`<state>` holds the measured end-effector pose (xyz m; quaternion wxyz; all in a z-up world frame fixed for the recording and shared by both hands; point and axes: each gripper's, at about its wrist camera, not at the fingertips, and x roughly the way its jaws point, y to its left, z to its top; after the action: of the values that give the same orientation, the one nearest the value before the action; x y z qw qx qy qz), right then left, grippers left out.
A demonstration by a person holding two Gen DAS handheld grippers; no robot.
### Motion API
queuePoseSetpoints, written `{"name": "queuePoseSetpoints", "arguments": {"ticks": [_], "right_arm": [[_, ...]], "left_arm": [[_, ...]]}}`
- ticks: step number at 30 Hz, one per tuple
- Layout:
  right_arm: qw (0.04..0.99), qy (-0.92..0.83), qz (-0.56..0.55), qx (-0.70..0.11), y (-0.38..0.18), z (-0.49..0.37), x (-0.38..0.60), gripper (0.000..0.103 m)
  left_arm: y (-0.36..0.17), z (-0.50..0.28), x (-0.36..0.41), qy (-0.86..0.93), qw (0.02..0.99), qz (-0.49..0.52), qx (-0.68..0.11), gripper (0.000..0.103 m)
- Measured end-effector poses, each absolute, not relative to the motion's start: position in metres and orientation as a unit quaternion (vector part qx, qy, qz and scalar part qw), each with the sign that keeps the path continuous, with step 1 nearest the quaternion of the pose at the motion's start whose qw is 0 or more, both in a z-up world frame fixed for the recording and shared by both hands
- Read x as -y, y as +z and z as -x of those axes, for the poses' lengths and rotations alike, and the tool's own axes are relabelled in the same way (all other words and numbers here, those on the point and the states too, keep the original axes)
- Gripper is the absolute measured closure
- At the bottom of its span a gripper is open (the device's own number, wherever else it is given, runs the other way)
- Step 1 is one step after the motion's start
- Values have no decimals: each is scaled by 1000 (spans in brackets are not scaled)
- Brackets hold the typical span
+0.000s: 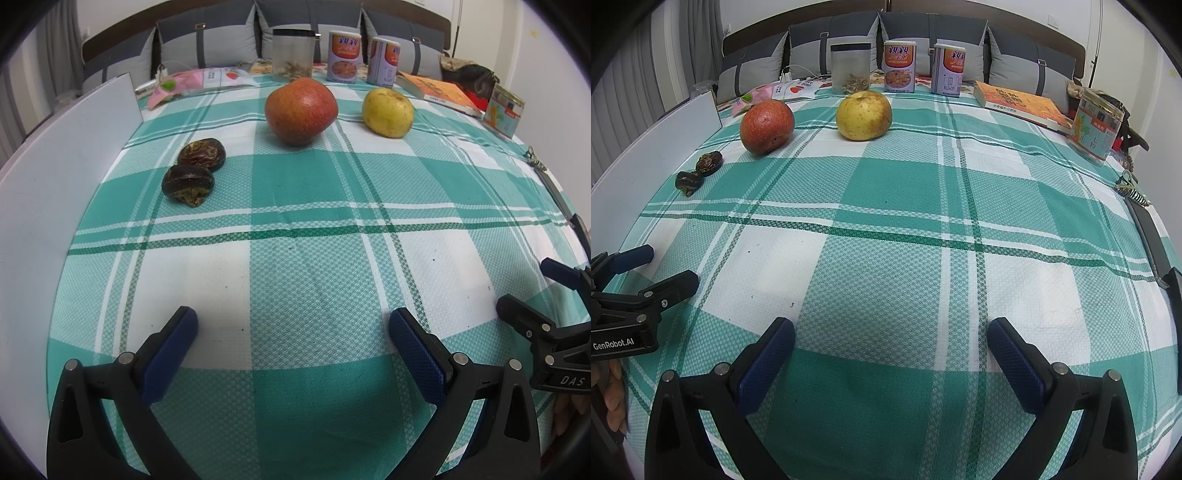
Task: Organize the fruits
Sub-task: 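Move both tools back over the table toward the remaining fruits, then grasp a dark brown mangosteen-like fruit with the left tool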
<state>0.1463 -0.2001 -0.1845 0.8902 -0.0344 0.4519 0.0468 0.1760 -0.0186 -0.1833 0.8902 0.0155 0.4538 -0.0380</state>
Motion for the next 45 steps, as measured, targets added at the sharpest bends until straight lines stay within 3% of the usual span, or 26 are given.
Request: {"name": "queuePoseSetpoints", "arguments": {"ticks": [25, 30, 33, 35, 37, 40, 42, 45], "right_arm": [[890, 47, 34, -452, -184, -147, 200, 0], [890, 47, 34, -452, -184, -147, 200, 0], [890, 48, 34, -452, -184, -147, 200, 0], [890, 48, 34, -452, -184, -147, 200, 0], [890, 48, 34, -452, -184, -147, 200, 0], [890, 48, 34, -452, -184, -147, 200, 0], [890, 48, 34, -452, -184, -146, 200, 0], [890, 48, 34, -452, -184, -147, 200, 0]], "left_arm": [[-177, -177, 6, -56, 885, 16, -461, 2], [-151, -214, -41, -19, 894, 82, -440, 2], [-151, -248, -53, -4, 887, 62, -458, 4], [-157, -264, -53, 1, 884, 35, -467, 13], [-164, -275, -55, -3, 879, 29, -477, 28], [-172, -282, -58, 4, 877, 31, -479, 39], [-169, -280, -58, -11, 882, 39, -470, 59], [-164, -273, -54, -29, 881, 38, -470, 59]]}}
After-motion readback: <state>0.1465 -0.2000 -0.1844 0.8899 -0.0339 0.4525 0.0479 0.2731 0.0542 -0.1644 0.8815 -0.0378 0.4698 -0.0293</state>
